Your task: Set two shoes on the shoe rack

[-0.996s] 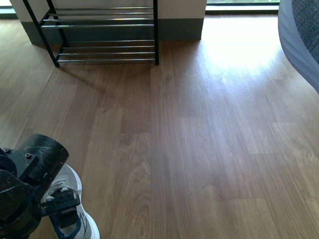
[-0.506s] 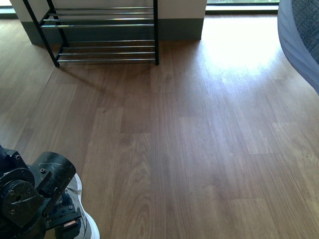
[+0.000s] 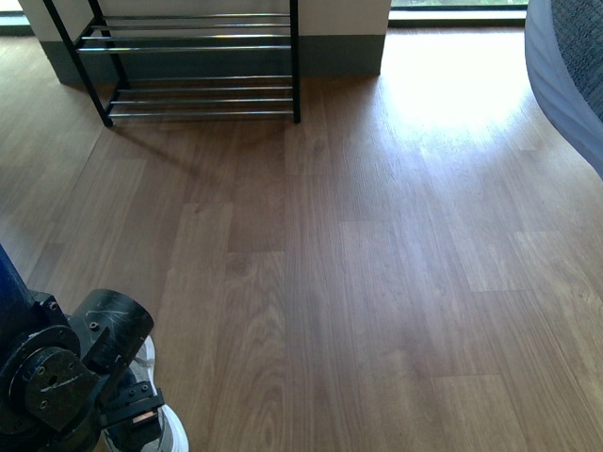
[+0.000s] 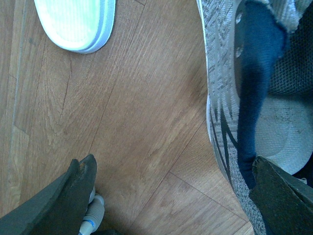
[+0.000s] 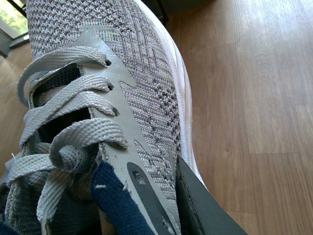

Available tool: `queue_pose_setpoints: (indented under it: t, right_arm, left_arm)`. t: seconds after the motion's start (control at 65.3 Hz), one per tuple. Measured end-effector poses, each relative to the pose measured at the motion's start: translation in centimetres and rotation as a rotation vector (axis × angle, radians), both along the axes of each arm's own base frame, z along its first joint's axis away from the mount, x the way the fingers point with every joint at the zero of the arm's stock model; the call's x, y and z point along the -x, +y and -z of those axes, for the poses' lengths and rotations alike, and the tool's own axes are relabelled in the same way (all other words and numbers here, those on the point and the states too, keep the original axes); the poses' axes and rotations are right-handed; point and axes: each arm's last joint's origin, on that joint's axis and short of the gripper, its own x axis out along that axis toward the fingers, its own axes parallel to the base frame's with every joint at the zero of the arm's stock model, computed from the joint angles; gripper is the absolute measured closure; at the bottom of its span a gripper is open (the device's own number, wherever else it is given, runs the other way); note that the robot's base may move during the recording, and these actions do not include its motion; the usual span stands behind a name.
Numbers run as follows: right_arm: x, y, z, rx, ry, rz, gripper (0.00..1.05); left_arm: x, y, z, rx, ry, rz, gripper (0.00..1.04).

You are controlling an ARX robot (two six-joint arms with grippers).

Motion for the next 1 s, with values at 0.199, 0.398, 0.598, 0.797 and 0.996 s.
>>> queue_pose_setpoints:
  t: [0.199, 0.398, 0.598, 0.797, 0.996]
  right_arm:
    - [-0.01, 0.00, 0.00, 0.000, 0.000, 0.000, 1.03]
    - [0.00, 0.00, 0.00, 0.000, 0.000, 0.000, 1.03]
    - [0.00, 0.00, 0.01, 0.000, 0.000, 0.000, 1.03]
    - [0.00, 0.00, 0.01, 0.000, 0.000, 0.000, 1.03]
    - [0.00, 0.00, 0.01, 0.000, 0.000, 0.000, 1.03]
  left_arm:
    - [0.09, 0.02, 0.02, -0.002, -0.031, 0.006, 0.09]
    - [-0.05, -0.04, -0.06, 0.029, -0.162, -0.032, 0.09]
    - [-0.10, -0.04, -0.09, 0.036, -0.194, -0.057, 0.09]
    - [0.02, 0.00, -0.04, 0.030, -0.186, -0.054, 0.09]
    - [0.33, 0.08, 0.02, 0.022, -0.146, -0.043, 0.09]
